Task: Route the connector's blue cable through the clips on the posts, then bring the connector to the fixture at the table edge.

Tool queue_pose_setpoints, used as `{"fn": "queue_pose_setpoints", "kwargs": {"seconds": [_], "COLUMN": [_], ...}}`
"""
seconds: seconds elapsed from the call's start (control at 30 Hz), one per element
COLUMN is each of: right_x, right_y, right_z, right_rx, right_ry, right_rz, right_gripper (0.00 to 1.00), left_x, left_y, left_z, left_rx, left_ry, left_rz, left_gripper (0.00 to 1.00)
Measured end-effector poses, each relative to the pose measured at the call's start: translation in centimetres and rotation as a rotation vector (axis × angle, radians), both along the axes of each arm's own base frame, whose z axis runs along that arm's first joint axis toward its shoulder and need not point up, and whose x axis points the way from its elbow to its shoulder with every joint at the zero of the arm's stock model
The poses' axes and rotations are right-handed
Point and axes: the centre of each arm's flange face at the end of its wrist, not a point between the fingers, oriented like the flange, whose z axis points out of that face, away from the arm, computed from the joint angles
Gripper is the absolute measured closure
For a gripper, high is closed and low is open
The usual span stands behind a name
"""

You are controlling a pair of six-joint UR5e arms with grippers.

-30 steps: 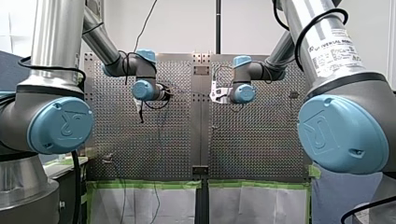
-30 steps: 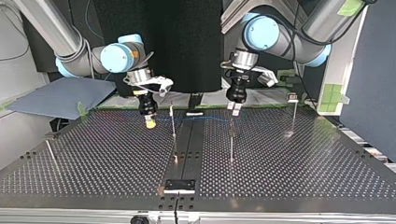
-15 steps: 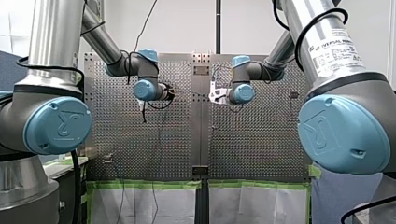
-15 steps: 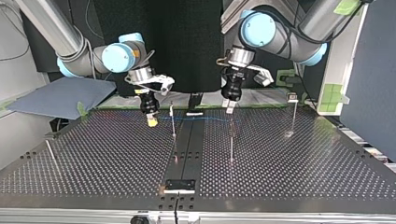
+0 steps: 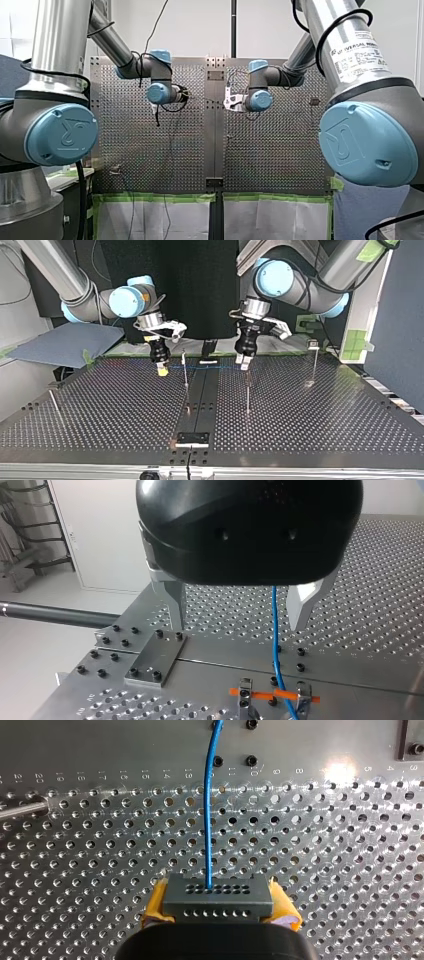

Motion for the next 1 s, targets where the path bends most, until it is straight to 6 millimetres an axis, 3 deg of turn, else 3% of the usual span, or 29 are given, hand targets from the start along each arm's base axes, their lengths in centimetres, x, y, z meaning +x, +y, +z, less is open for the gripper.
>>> {"fn": "queue_pose_setpoints", "kwargs": {"seconds": [0.23, 0.73, 1.0], "right_x": [-0.1, 0.0, 0.1], "right_y": [-0.1, -0.1, 0.0], "right_z": [0.0, -0.2, -0.3], "right_rx": [-0.001, 0.002, 0.004], "right_ry": [-0.001, 0.001, 0.003], "right_rz": [-0.002, 0.000, 0.002], "right_gripper": [1.00, 1.00, 1.00], "left_x": [0.6, 1.8, 3.1], "left_y": [-0.8, -1.8, -2.6], "left_z": [-0.9, -0.8, -2.5], "left_rx": [0.014, 0.024, 0.083], "left_ry": [0.022, 0.028, 0.065], "left_rz": [-0.009, -0.013, 0.018], "left_gripper": [0.00, 0.00, 0.00]}}
